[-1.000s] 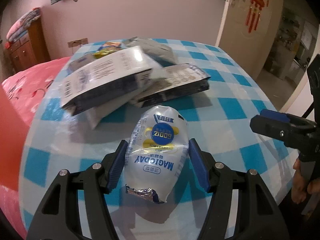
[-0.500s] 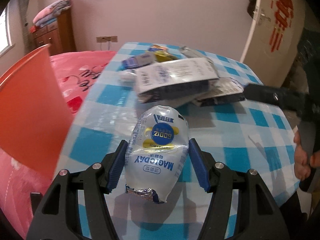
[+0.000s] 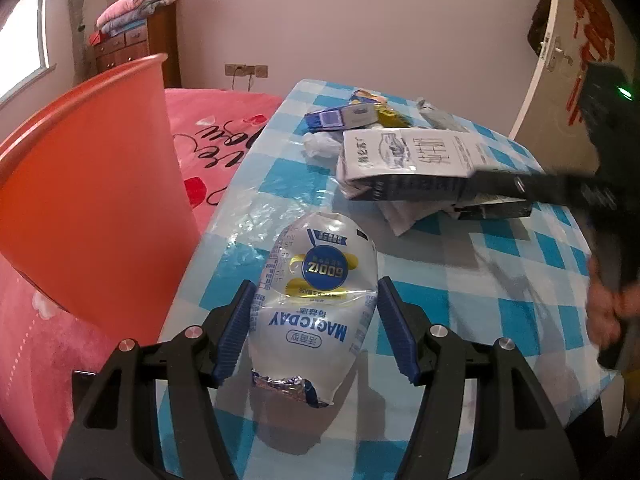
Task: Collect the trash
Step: 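Grasp the white milk carton with the right gripper while the left holds the MAGICDAY bag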
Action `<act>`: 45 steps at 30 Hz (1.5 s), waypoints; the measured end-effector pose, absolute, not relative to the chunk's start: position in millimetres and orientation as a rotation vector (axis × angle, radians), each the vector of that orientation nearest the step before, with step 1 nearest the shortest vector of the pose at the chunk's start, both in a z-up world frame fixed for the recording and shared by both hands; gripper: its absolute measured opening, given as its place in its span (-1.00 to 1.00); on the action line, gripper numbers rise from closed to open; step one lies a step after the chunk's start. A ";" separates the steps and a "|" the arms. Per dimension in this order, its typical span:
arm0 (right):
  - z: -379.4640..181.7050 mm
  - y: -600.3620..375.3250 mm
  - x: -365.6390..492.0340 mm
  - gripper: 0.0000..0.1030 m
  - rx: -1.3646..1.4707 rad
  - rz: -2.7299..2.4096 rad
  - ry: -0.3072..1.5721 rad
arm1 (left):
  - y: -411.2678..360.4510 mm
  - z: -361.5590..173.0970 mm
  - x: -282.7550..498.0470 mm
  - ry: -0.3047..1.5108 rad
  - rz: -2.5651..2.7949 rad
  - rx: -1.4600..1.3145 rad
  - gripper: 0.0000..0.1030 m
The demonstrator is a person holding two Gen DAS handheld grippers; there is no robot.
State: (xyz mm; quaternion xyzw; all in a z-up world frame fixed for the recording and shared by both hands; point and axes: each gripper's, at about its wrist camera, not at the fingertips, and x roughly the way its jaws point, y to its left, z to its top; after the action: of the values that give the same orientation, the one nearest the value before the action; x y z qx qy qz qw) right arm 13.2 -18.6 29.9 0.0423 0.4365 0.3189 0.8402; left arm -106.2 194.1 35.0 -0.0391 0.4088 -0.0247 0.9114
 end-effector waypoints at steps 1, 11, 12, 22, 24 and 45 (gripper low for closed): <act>30.0 -12.6 4.6 0.15 0.068 0.701 0.930 | 196.3 33.6 -105.8 0.845 -0.048 -0.084 0.22; 55.3 8.0 -30.0 0.78 -0.182 0.619 0.750 | 204.4 21.7 -98.2 0.870 -0.041 -0.117 0.22; 53.4 11.5 -28.8 0.78 -0.225 0.611 0.742 | 205.4 21.1 -97.2 0.871 -0.039 -0.118 0.22; 21.3 51.6 -19.9 0.78 -0.362 0.641 0.740 | 213.0 19.7 -94.1 0.873 -0.019 -0.130 0.22; 14.2 60.0 -17.3 0.78 -0.405 0.628 0.727 | 213.5 19.7 -92.9 0.873 -0.018 -0.132 0.22; 8.8 47.7 -23.4 0.25 -0.372 0.570 0.729 | 212.1 38.6 -104.6 0.822 -0.029 -0.134 0.22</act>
State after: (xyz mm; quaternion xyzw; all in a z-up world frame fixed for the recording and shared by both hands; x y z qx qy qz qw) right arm -23.4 47.7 8.8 -0.1785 0.3494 0.2733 0.8783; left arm -104.6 212.1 38.6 -0.0649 0.3994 -0.0143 0.9144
